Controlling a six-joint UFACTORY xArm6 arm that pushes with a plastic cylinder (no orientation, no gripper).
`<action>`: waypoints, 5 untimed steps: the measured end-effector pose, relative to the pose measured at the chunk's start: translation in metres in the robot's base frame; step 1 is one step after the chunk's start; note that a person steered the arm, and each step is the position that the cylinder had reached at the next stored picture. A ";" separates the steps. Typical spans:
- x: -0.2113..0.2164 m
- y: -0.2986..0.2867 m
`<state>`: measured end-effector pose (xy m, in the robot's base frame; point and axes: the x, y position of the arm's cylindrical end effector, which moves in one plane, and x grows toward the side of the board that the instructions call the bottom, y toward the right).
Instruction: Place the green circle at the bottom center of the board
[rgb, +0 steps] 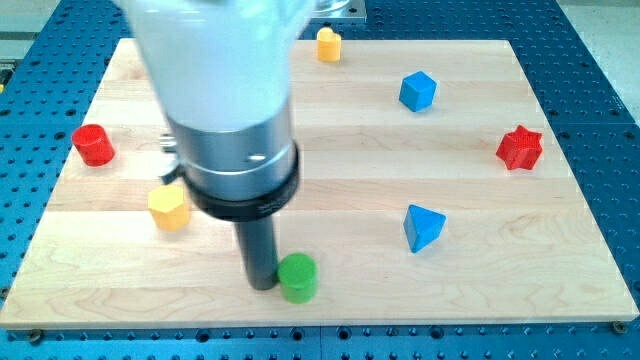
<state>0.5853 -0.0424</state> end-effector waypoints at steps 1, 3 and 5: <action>-0.002 0.010; -0.064 0.026; -0.089 0.143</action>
